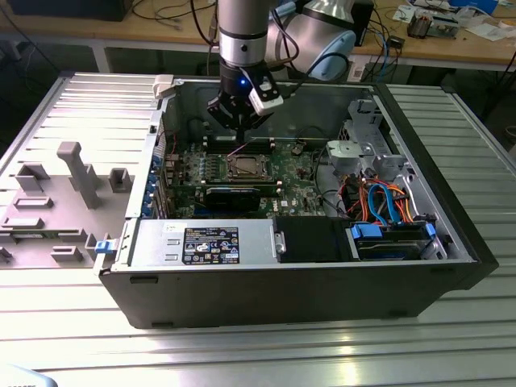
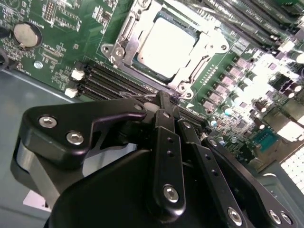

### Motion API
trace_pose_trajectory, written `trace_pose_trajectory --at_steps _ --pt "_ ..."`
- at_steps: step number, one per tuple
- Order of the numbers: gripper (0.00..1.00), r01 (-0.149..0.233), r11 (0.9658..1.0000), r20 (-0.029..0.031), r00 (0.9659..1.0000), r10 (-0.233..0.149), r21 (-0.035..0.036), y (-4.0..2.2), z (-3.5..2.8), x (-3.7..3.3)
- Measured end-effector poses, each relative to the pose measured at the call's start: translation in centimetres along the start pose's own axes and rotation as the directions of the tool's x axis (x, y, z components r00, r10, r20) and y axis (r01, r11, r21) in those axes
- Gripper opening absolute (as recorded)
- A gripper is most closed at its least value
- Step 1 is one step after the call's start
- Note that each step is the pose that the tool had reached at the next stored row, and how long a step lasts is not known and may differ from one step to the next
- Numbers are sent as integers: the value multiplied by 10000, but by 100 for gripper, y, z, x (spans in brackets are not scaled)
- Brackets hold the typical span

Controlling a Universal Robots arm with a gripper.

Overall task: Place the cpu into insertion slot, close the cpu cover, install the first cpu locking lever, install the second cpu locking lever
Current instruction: 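Install the first cpu locking lever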

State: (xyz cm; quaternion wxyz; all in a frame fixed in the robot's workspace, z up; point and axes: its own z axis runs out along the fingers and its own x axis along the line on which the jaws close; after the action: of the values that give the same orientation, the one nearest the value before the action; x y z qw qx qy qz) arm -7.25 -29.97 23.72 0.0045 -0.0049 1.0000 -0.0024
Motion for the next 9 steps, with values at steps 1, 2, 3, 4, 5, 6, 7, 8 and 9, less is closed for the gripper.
trace_pose_trajectory --at_steps 1,2,3,4,5,6,7,8,9 --pt "11 1 10000 0 10000 -1 -20 7 11 0" --pt "11 6 10000 1 10000 -6 -57 13 26 0" --pt "11 19 10000 0 10000 -19 -82 15 46 0" --pt "11 35 10000 2 10000 -35 -90 16 59 0" --pt "11 61 9999 1 10000 -61 -91 18 68 1" --pt "11 101 9999 1 9999 -101 -92 21 76 2" --pt "11 152 9998 1 9999 -152 -91 26 84 1" --pt "11 223 9997 1 9998 -223 -91 34 94 1" --pt "11 245 9997 1 9997 -245 -92 41 100 1"
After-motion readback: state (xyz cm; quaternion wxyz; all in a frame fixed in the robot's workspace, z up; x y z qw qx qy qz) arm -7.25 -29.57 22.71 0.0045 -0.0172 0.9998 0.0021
